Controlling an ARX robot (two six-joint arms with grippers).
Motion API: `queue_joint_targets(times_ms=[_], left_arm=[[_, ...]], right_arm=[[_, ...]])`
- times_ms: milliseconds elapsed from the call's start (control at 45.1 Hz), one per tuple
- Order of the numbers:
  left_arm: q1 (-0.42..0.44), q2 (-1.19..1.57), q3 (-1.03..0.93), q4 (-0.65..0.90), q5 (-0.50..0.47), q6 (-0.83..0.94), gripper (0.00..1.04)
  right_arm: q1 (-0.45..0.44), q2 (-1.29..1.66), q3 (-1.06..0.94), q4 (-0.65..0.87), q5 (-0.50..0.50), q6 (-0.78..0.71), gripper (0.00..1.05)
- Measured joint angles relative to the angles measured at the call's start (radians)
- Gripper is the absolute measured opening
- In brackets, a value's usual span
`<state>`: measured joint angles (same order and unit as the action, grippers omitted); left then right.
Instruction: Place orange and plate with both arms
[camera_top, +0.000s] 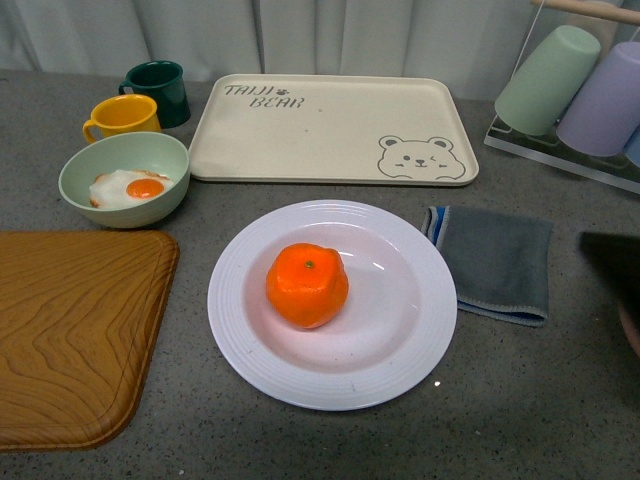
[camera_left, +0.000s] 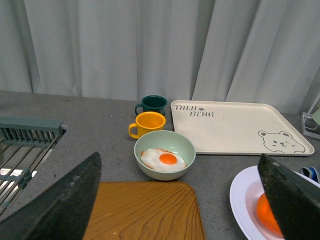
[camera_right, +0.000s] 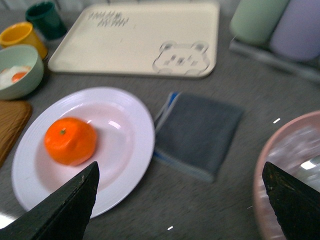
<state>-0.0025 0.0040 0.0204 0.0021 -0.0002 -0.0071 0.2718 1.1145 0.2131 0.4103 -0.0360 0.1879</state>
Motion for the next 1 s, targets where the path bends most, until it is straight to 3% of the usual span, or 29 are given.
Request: queue_joint_targets(times_ms=[44,178,377,510,865,999], left_arm=[[0.000,0.000,0.000,0.000,0.000,0.002,1.00],[0.000,0.000,0.000,0.000,0.000,0.003,0.98],[0.000,0.000,0.000,0.000,0.000,0.003,0.98],[0.000,0.000,0.000,0.000,0.000,0.003,0.98],[0.000,0.000,0.000,0.000,0.000,0.002,0.98],[0.000,0.000,0.000,0.000,0.000,0.003,0.98]], right_arm=[[0.007,0.082,0.031,-0.005,-0.044,0.060,0.95],[0.026,0.278,0.107,0.028,-0.116,0.255,0.95],[0.066,0.538,0.240,-0.010,-0.166,0.414,0.95],[0.072,0.628,0.309,-0.096,-0.163,0.427,0.95],[0.079,0.839,0.464,-0.131,-0.248,0.537,0.95],[0.085,0.894,0.547,-0.223,-0.255,0.581,0.95]])
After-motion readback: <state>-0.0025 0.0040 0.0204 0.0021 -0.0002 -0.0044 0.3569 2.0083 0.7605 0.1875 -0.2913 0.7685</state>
